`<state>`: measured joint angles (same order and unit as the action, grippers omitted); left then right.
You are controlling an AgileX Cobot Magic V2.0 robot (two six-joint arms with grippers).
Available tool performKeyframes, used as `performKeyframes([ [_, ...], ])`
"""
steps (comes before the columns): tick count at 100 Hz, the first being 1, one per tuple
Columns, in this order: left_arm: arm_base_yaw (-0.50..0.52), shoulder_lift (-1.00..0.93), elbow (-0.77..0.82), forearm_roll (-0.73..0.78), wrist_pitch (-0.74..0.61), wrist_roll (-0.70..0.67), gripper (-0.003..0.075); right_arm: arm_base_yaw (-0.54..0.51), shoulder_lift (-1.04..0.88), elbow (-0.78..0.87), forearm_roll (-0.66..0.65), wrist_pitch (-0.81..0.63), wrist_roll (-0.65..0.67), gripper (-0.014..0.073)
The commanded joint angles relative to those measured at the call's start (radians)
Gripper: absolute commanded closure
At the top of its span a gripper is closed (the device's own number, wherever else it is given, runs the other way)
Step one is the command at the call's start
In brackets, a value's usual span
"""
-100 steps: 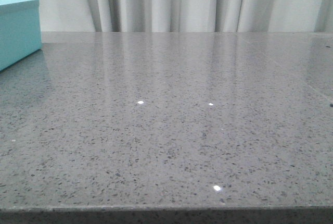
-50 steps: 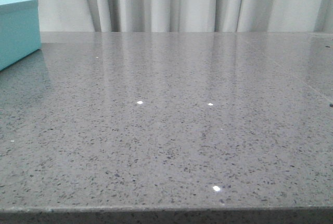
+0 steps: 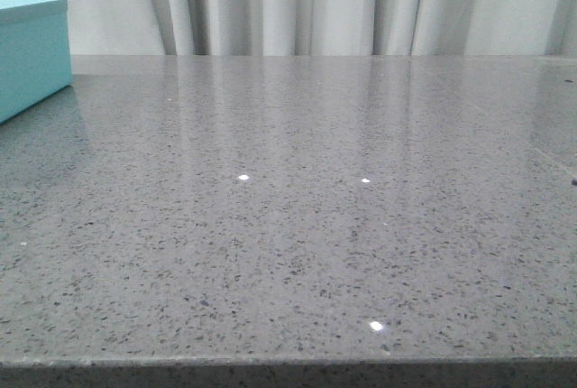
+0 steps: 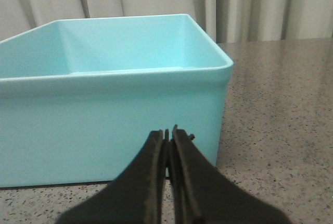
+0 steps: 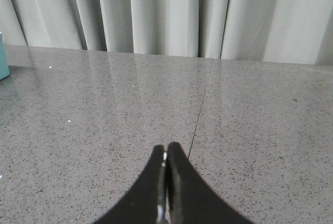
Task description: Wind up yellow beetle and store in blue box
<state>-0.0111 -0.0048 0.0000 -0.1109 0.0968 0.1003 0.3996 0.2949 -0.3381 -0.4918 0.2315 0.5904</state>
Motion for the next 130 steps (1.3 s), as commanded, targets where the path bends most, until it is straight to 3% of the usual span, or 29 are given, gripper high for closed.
performKeyframes([
  [1,-0.011,-0.032,0.021,-0.004,-0.07,-0.01,0.0738,-0.003,0.009,-0.025,-0.025,-0.062,-0.007,0.0653],
  [82,-0.009,-0.032,0.021,-0.004,-0.07,-0.01,0.0738,-0.003,0.009,-0.025,-0.043,-0.07,-0.007,0.0653],
  [98,-0.009,-0.032,0.021,-0.004,-0.07,-0.01,0.0738,-0.056,-0.011,-0.006,-0.037,-0.091,-0.007,0.0653],
  [108,-0.009,-0.032,0.021,-0.004,-0.07,-0.01,0.0738,-0.099,-0.025,0.035,0.039,-0.15,-0.047,0.0653],
  [123,-0.009,-0.032,0.021,-0.004,-0.07,-0.01,0.0738,-0.18,-0.085,0.164,0.299,-0.352,-0.324,0.0653],
  [130,-0.009,-0.032,0.021,-0.004,-0.07,-0.01,0.0738,-0.227,-0.114,0.227,0.358,-0.426,-0.359,0.0653],
])
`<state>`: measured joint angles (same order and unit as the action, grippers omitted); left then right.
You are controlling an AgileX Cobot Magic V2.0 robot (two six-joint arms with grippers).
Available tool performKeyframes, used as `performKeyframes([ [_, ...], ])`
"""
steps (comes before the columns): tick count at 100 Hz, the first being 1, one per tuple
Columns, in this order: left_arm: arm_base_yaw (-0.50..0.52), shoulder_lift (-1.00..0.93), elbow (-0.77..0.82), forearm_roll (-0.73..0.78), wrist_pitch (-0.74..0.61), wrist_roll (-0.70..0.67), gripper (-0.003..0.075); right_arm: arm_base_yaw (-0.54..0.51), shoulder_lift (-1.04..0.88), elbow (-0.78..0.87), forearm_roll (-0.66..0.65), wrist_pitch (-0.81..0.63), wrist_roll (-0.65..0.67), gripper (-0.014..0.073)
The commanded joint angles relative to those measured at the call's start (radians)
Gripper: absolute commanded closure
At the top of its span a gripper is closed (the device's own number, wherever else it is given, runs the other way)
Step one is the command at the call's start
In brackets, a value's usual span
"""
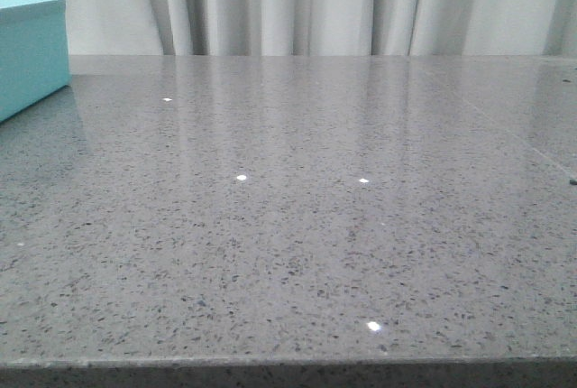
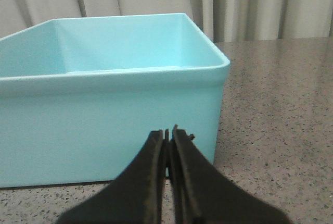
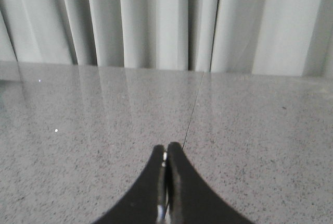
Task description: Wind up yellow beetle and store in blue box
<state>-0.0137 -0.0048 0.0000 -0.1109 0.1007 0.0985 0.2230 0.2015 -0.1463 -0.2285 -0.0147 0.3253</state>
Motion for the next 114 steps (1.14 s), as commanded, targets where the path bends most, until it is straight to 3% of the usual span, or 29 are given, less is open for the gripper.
performKeyframes([
  [1,-0.007,-0.032,0.021,-0.004,-0.074,-0.008,0.0738,-0.055,-0.024,0.04,0.097,-0.184,-0.094,0.0653],
  [20,-0.007,-0.032,0.021,-0.004,-0.074,-0.008,0.0738,-0.149,-0.105,0.159,0.098,-0.183,-0.068,0.0653],
  [30,-0.007,-0.032,0.021,-0.004,-0.074,-0.008,0.0738,-0.172,-0.155,0.158,0.098,-0.098,-0.062,0.0653],
  [55,-0.007,-0.032,0.021,-0.004,-0.074,-0.008,0.0738,-0.175,-0.235,0.16,0.098,0.022,-0.063,0.0653],
  [114,-0.007,-0.032,0.021,-0.004,-0.074,-0.008,0.0738,-0.175,-0.235,0.16,0.098,0.026,-0.063,0.0653],
])
